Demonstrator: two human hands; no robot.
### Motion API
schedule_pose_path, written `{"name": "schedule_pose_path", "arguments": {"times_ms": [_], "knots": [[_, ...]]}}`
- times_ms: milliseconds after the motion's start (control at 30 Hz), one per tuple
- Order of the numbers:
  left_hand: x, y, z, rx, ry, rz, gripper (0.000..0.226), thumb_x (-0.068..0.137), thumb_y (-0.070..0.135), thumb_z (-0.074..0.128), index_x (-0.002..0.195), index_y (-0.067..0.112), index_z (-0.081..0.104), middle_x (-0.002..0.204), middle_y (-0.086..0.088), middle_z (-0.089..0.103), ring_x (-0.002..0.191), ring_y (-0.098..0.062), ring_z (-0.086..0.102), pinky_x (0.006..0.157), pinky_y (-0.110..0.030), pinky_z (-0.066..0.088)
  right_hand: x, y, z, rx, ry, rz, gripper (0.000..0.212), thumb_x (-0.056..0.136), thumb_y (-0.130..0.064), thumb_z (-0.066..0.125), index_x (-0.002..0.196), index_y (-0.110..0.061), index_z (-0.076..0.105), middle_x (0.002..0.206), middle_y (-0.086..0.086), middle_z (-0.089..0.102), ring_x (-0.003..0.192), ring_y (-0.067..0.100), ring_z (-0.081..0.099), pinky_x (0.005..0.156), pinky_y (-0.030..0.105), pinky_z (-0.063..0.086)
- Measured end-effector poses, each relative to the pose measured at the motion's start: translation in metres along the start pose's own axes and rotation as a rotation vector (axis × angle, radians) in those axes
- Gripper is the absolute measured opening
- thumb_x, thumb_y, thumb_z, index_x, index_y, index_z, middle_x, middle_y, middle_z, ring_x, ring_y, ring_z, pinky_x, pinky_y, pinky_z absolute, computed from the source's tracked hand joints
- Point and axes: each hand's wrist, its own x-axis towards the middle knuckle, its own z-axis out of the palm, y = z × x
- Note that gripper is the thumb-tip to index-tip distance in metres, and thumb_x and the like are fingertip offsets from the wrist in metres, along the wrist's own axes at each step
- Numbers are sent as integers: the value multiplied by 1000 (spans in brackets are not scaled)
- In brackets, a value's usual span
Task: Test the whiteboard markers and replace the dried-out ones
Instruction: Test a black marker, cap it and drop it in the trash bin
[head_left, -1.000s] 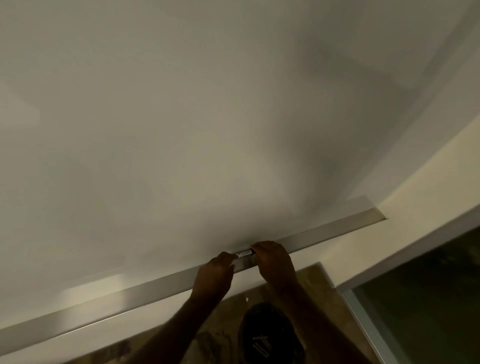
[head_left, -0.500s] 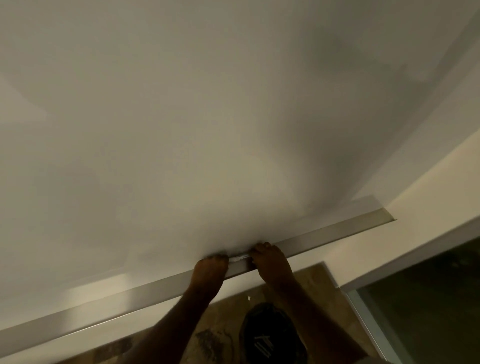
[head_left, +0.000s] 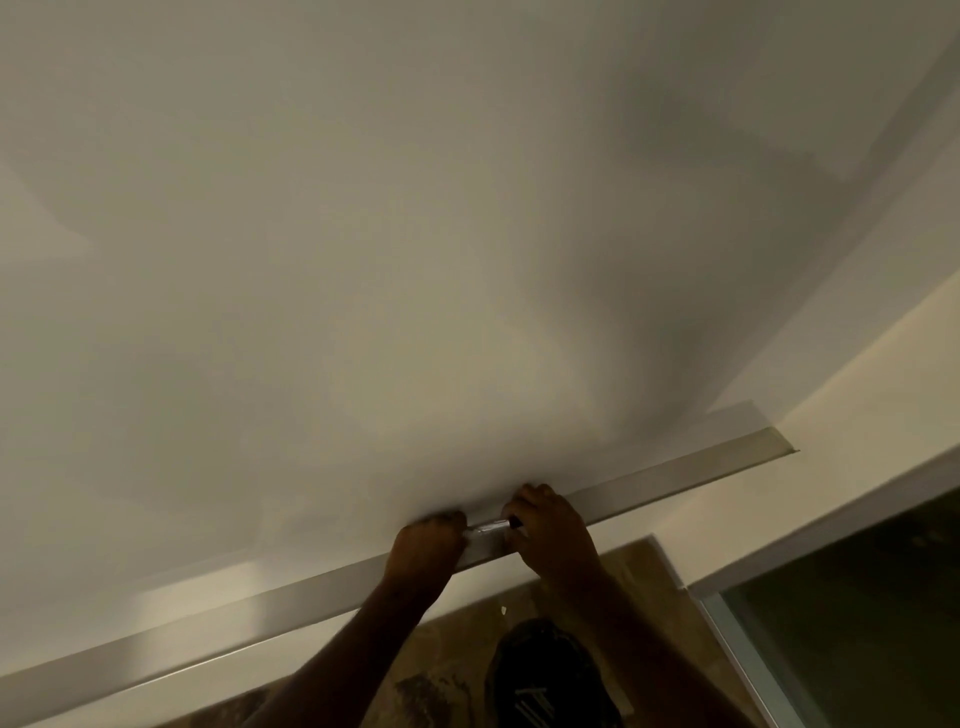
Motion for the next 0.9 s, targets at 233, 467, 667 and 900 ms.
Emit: {"name": "schedule_pose_path", "arguments": {"times_ms": [233,467,667,900], "knots": [[-14,-5,-44,-465,123,-108,21,94,37,66,110,26,73,87,8,74,75,-8,67,70,-23,49,14,-38,-74,549,-64,133,21,87,-26,75,106,-20,68,101,-10,71,95,3,66,86,17,53],[-39,-11,-107,-885,213,-138,8,90,28,73,98,27,74,60,9,69,47,-8,61,53,-30,56,36,-106,-121,871,174,233,20,84,-17,78,103,-21,72,96,-12,75,97,6,69,87,21,54],[-65,-9,-166,-1116,310,-52,9,88,28,75,88,19,75,64,1,70,48,-13,62,53,-27,53,48,-175,-155,1135,213,183,21,94,-23,61,112,-19,70,91,3,76,90,19,73,80,26,56],[-112,-45,-245,-1298,601,9,47,91,51,52,93,11,76,68,-14,70,52,-31,64,52,-36,55,61,-238,-218,1041,276,-7,20,89,-41,63,100,-28,74,83,-1,73,76,12,66,74,23,52]]}}
